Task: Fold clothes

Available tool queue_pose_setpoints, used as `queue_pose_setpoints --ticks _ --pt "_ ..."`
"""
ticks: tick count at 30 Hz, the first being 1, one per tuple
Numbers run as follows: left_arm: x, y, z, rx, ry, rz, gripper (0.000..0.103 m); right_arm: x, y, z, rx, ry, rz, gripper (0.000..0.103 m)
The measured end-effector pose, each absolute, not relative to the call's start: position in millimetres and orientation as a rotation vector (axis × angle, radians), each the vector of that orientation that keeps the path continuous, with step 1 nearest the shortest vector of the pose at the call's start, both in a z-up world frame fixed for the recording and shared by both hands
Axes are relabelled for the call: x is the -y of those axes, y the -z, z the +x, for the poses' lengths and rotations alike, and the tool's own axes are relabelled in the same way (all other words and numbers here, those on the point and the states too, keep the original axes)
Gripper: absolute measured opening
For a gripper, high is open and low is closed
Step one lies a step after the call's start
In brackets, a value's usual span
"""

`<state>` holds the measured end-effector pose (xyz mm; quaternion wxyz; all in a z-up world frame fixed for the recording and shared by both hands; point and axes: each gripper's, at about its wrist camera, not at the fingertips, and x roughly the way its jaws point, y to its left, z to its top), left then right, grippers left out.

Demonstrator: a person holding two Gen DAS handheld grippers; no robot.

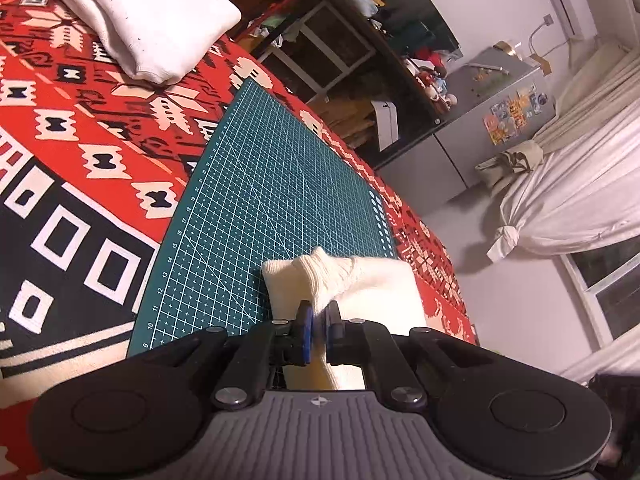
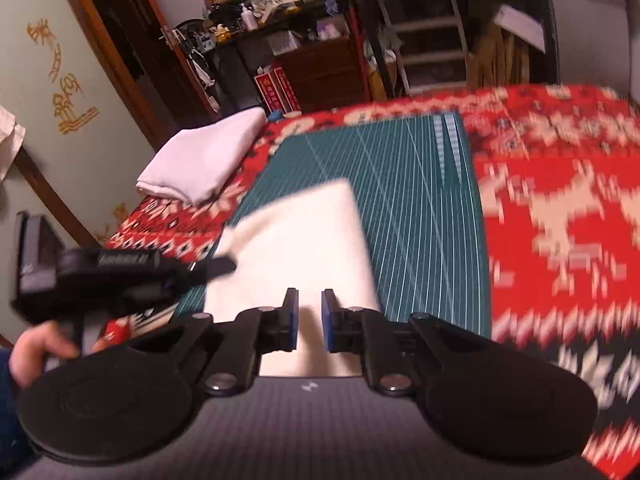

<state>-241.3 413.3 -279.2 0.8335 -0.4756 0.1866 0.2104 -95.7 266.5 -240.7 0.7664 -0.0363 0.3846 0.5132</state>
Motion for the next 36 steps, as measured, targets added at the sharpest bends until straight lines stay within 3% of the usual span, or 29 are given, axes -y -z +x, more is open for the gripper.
queue_pose_setpoints --ticks 4,14,21,25,30,36 --pt "-414.0 279.4 -241.3 -0.409 -0.451 -0.995 0.007 -303.8 246.0 -72.2 -0.833 -1.11 -0.141 0.0" --pt "-422.7 286.5 -246.7 -0.391 -0.431 -1.09 0.007 -366.0 262.5 -38.4 -0.858 -1.091 -0.267 0.0" --pt "-422.7 285.5 -250.4 -0.365 -0.418 -1.137 0.006 -368.1 239.1 -88.0 -0.785 -1.235 -0.329 0.001" --pt "-420.3 285.8 -252.1 -0.389 -0.445 -1.132 0.006 -383.7 254.6 -109.3 -0.788 -1.255 -0.345 0.002" --pt "-411.3 282.9 -255.0 -0.4 -0.417 -1.134 0.006 -395.0 264.5 -100.3 -0.836 -1.237 -0.302 0.0" --pt "-404.6 281.7 -257.6 -0.404 -0.418 -1.1 0.005 -358.7 236.3 -104.2 -0.832 -1.262 -0.263 0.002"
